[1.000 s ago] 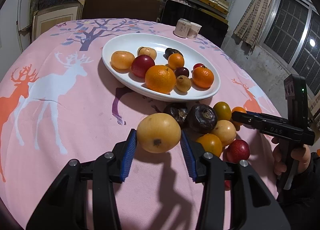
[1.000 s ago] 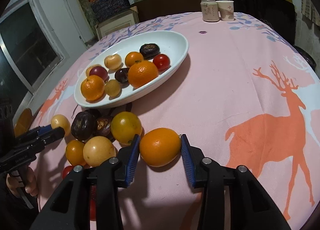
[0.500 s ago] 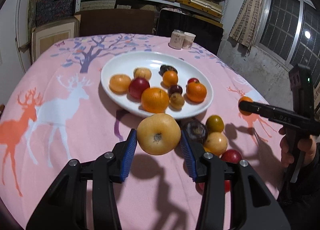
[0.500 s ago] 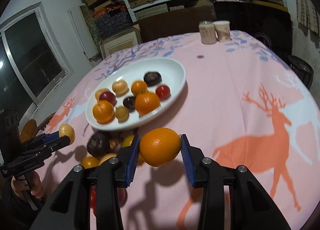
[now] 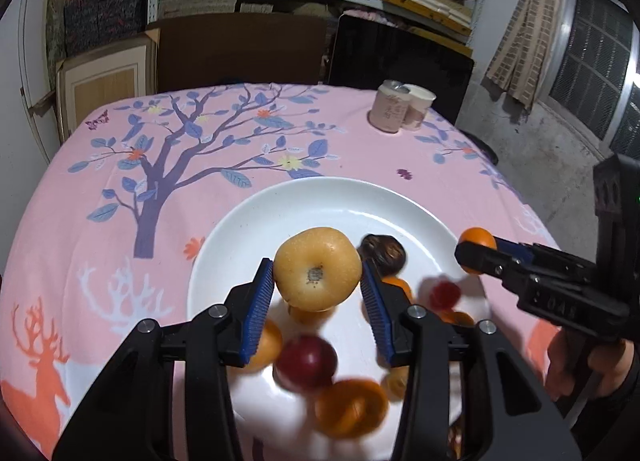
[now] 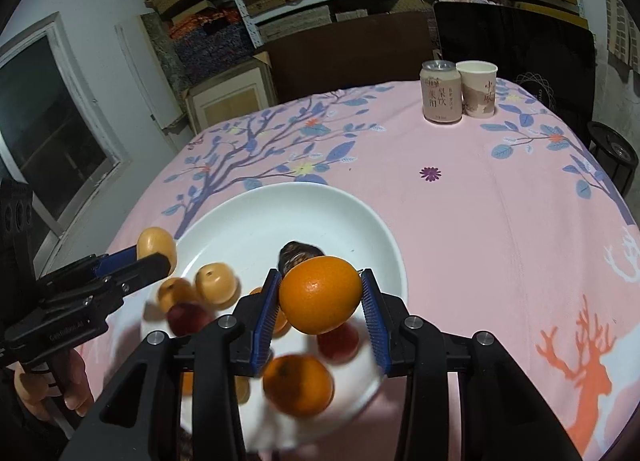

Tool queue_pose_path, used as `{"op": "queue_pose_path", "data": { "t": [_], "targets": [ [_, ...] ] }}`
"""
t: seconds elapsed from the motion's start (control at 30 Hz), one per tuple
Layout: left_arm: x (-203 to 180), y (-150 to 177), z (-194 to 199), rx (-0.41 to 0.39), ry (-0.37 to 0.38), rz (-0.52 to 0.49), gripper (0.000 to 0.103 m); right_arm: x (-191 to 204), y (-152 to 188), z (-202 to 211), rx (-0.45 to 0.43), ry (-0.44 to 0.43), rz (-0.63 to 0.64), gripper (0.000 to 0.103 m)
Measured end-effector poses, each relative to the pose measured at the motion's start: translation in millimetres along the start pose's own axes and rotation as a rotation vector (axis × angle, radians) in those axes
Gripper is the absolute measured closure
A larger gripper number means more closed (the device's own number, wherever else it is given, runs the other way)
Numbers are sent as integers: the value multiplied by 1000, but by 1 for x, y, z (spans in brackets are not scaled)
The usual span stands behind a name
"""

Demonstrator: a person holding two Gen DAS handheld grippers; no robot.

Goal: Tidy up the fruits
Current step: 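Carry the yellow fruit and the orange onto the plate and open both tools, then grasp a red cherry tomato with the left tool while the right tool grasps another tomato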

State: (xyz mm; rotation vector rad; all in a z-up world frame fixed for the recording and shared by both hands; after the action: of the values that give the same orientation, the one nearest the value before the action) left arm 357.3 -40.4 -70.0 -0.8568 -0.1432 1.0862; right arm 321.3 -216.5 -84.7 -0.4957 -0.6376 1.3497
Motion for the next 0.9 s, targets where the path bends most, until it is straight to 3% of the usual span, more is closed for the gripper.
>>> {"op": "queue_pose_path", "data": {
  "t": [0.13, 0.23, 0.33, 0.5, 0.7, 0.9],
  "targets": [
    [17, -5, -35, 53, -38, 26, 59, 2, -3, -19, 22, -9, -7, 62],
    [25, -5, -41, 62, -25, 65, 56, 1, -4, -16, 6, -33, -22, 45],
    [28, -6, -28, 11, -24, 79, 33, -1, -3, -5, -19, -26, -24, 44],
    [19, 4, 8, -34, 3, 81, 32, -2, 8, 25, -46, -54, -43, 44],
    [-20, 55, 55, -34, 14, -28, 28, -5, 48, 69, -61, -90, -26, 44],
    [-53, 123, 74, 23, 42, -70, 28, -15, 100, 86, -6, -89, -42, 42]
  ]
}}
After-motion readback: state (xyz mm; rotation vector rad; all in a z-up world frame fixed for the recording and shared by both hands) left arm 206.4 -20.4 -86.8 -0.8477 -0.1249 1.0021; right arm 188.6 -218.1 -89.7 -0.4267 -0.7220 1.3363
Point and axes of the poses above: each gripper's, at about its wrist camera, not at the fingertips, and z roughly against the way its jaws point, x to its left, y to its underside, the point moved 7 cm from there along -z, roughly the way its jaws point, and after that the axes turned 12 degrees about y, right-handed, at the moved point
